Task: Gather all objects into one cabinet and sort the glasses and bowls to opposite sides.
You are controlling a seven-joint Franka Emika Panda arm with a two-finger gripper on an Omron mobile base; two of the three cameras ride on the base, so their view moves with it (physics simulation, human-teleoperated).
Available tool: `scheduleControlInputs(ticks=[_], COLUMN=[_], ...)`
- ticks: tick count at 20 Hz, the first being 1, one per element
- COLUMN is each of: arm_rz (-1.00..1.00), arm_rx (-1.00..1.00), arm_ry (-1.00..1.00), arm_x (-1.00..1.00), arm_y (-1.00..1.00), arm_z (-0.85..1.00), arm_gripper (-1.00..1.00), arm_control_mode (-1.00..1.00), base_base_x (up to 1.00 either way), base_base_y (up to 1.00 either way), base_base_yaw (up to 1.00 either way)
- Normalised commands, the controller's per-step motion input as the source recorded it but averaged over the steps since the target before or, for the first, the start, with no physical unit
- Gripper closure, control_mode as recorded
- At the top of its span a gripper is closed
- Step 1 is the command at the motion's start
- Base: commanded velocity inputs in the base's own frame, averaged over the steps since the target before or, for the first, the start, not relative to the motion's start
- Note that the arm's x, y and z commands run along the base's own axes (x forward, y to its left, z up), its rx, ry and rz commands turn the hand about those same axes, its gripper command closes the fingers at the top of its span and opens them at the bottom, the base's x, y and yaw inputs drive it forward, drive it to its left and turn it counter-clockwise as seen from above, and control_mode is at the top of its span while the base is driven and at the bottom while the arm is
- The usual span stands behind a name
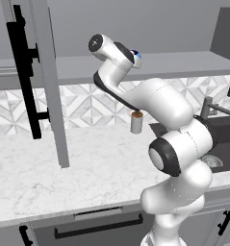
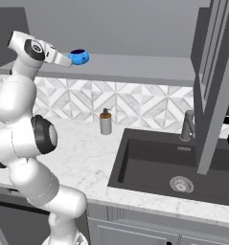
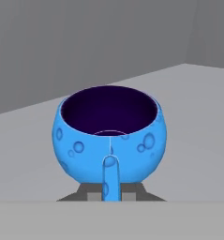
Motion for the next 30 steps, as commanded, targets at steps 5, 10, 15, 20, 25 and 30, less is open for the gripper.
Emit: scheduleControlInputs(ticks=[5, 10, 15, 20, 25, 30], arm_rz=[0.00, 0.00, 0.00, 0.00, 0.00, 0.00], arm_rx=[0.00, 0.00, 0.00, 0.00, 0.00, 0.00], arm_ry=[0.00, 0.00, -0.06, -0.09, 0.00, 0.00], arm_x=[0.00, 0.00, -0.11, -0.38, -0.20, -0.10], arm_y=[0.00, 0.00, 0.00, 0.00, 0.00, -0.08], arm_z=[0.00, 0.00, 0.29, 0.33, 0.04, 0.00], arm_gripper=[1.00, 1.00, 1.00, 1.00, 1.00, 1.00], arm_control_mode=[-1.00, -1.00, -1.00, -1.00, -1.00, -1.00], base_base_x=[0.00, 0.00, 0.00, 0.00, 0.00, 0.00], base_base_y=[0.00, 0.00, 0.00, 0.00, 0.00, 0.00], base_base_yaw=[0.00, 0.00, 0.00, 0.00, 0.00, 0.00])
